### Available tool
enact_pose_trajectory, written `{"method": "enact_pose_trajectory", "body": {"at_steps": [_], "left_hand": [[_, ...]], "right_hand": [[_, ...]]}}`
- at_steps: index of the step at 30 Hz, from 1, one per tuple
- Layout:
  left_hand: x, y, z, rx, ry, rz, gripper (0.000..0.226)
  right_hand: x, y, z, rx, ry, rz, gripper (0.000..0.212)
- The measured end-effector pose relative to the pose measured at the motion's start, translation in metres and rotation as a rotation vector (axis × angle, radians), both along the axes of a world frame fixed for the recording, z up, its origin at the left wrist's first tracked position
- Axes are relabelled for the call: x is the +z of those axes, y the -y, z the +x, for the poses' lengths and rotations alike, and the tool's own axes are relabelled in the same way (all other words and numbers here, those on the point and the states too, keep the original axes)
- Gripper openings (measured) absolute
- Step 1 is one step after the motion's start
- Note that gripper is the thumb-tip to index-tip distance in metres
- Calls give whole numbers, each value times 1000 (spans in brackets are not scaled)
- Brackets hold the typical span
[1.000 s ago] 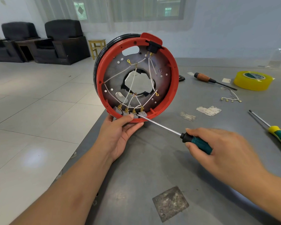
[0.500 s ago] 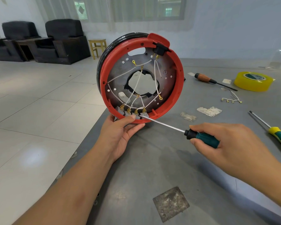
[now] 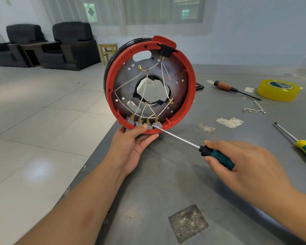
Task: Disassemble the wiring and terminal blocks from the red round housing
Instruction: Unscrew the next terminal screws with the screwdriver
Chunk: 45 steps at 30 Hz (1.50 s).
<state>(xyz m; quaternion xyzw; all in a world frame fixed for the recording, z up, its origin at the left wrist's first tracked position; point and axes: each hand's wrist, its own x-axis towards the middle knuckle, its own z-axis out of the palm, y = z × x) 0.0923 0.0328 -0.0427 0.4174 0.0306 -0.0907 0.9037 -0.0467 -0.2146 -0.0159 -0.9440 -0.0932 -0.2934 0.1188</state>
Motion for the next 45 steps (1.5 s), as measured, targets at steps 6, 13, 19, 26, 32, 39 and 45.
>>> {"method": "enact_pose_trajectory", "body": {"at_steps": [6, 13, 19, 26, 32, 39, 45], "left_hand": [[1, -1, 0, 28, -29, -30, 34], [3, 3, -1, 51, -59, -61, 37], [2, 7, -2, 70, -73, -78, 41], [2, 5, -1, 51, -46, -45, 25], [2, 5, -1, 19, -16, -8, 46], [2, 4, -2, 12, -7, -16, 44], [1, 4, -1, 27, 11, -41, 44]], "right_hand": [[-4, -10, -3, -19, -33, 20, 27], [-5, -16, -6, -33, -18, -2, 27], [-6, -19, -5, -37, -23, -20, 26], [-4, -13, -6, -22, -64, 0, 24], [-4, -1, -3, -14, -150, 100, 24], [-6, 30, 7, 49, -133, 144, 24], [-15, 53, 23, -95, 43, 346, 29]]}}
